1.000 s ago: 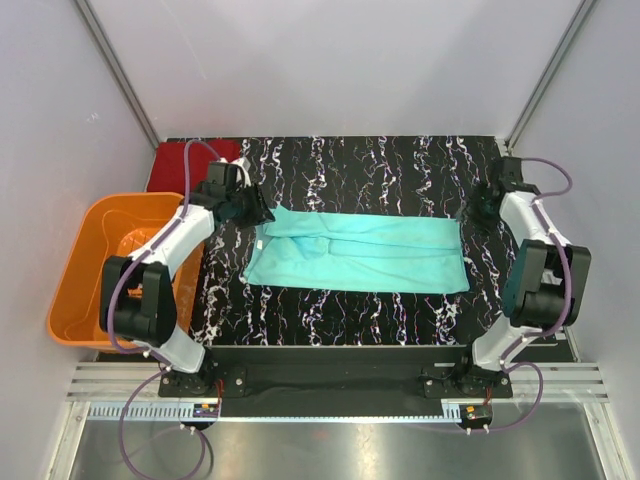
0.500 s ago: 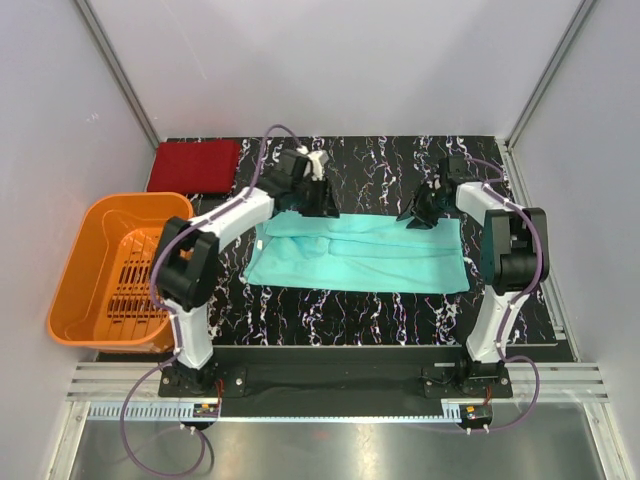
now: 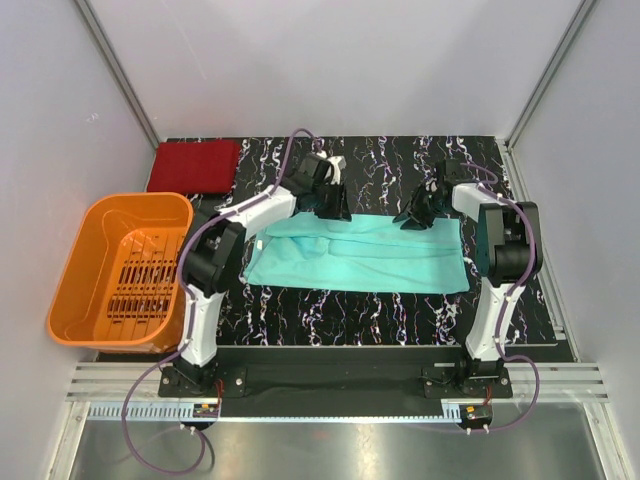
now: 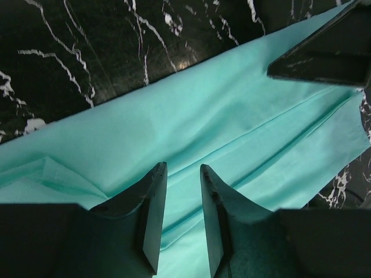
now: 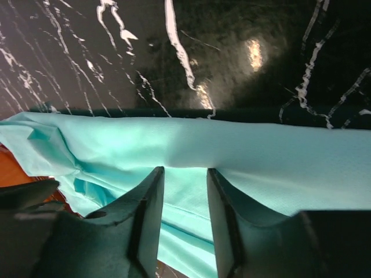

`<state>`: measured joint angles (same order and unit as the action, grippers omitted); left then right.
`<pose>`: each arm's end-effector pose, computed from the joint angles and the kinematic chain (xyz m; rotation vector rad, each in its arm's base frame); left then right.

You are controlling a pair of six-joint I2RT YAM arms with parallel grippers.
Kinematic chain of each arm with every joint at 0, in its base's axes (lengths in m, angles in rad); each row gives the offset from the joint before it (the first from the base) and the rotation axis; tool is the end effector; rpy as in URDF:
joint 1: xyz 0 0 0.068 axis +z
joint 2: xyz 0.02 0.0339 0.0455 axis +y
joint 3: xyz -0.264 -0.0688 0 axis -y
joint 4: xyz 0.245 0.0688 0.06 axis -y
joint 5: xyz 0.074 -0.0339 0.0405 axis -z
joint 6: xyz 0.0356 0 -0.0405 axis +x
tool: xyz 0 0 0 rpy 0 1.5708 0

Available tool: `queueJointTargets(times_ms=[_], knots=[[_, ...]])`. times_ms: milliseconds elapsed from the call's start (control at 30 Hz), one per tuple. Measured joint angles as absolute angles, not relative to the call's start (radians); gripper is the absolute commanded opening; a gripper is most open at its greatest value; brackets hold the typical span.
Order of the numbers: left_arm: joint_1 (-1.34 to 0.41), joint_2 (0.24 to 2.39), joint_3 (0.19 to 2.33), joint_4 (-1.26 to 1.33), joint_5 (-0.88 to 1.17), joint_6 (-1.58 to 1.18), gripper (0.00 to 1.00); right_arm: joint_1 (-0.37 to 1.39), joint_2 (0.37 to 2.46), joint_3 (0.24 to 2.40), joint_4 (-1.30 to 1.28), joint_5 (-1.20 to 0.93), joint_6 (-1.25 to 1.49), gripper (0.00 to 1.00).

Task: Fold and stack the t-shirts
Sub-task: Fold the tshirt

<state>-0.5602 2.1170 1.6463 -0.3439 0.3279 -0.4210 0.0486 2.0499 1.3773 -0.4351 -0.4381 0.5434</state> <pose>0.3977 -0.2630 0.2031 0.3373 2.4793 -0.8316 0.4170 0.0354 0.1470 0.5287 2.6776 0.7678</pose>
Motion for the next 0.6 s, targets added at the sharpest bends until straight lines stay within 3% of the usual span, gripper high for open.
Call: queueJointTargets(times_ms=[167,433,500,600], knots=[[-0.565,2.02,1.499,-0.316,0.301,-0.423,0.37,0.053,2.049,1.377,-0.408,-0.485,0.527,0.61],[-0.558,1.655,1.25,-0.29,0.213,-0.474,0.26,0.182,2.064,1.463,-0.397,-0.565,0.471,0.65],[-0.55,1.613,1.2,-0.268,0.212,-0.494,0.24,0.231,2.077,1.503,-0.378,-0.583,0.461,0.72],[-0.528,1.632,1.142,-0.236,0.224,-0.524,0.2,0.3,2.11,1.562,-0.356,-0.614,0.429,0.75]])
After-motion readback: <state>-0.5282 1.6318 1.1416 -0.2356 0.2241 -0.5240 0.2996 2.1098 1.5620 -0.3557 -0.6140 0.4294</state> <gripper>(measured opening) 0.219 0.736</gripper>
